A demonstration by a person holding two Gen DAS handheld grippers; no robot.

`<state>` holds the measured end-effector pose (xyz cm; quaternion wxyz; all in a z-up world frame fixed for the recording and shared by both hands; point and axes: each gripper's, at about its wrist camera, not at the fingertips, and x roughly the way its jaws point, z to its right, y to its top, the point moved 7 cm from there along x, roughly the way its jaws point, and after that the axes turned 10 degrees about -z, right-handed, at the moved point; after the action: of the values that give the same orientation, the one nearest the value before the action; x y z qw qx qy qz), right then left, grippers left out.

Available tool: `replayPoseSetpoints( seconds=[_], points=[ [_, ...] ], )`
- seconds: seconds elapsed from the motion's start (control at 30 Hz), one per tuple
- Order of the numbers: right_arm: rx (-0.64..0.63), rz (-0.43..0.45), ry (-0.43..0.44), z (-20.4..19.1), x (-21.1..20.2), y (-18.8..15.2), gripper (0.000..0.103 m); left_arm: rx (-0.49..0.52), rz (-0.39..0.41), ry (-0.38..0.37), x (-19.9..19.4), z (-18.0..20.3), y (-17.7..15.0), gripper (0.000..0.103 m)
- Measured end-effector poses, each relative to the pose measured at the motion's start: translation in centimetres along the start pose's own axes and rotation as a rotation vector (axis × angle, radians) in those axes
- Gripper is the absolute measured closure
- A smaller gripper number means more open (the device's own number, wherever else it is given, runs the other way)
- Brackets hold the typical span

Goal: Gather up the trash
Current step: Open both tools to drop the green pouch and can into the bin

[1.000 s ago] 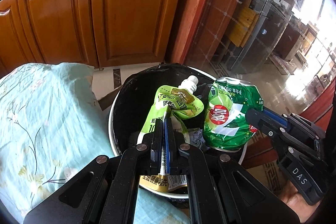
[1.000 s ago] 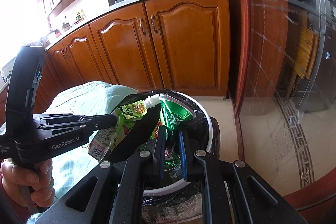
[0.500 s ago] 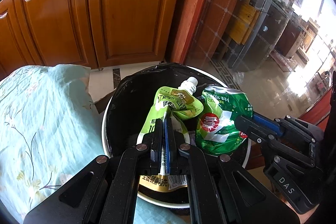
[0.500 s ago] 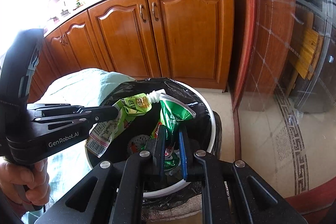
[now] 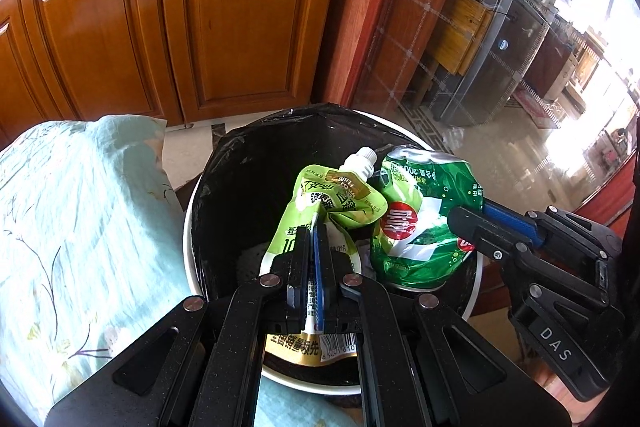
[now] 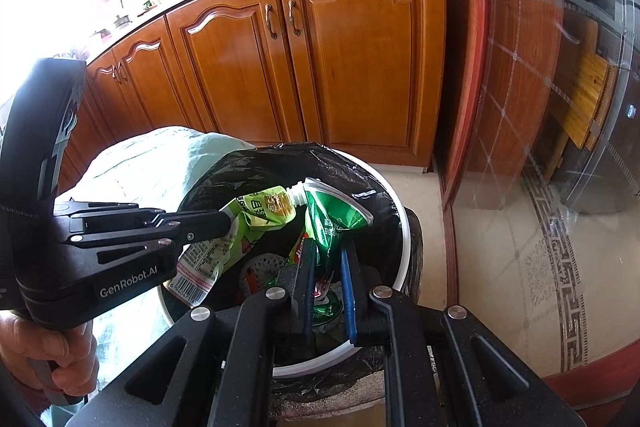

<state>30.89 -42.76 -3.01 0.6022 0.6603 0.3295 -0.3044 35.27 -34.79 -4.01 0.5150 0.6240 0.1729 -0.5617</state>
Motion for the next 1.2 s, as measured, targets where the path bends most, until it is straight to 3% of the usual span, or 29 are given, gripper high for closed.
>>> replayPoseSetpoints(
  seconds=[0.63,0.77,0.83,1.03,1.13,1.2],
  points=[
    [0.024,0.008,0.035,0.2,-0.8,-0.1,0.09,-0.007,0.009,0.002,-1.5,-0.3,-0.5,0.097],
    [0.041,0.012,0.046,0.5,-1.2,-0.2,0.087,-0.017,0.018,0.01,-1.9,-0.6,-0.8,0.081],
    [0.048,0.019,0.053,0.5,-1.5,-0.2,0.08,-0.022,0.018,0.009,-2.1,-0.9,-1.0,0.081],
    [0.059,0.036,0.055,0.2,-2.5,-0.5,0.075,-0.033,0.026,0.015,-2.7,-1.3,-1.7,0.08],
    [0.069,0.046,0.062,0.0,-3.1,-0.6,0.07,-0.046,0.037,0.019,-3.3,-1.8,-2.2,0.068],
    [0.075,0.054,0.067,-0.1,-3.5,-0.7,0.067,-0.063,0.046,0.027,-3.7,-2.3,-2.6,0.053]
  ],
)
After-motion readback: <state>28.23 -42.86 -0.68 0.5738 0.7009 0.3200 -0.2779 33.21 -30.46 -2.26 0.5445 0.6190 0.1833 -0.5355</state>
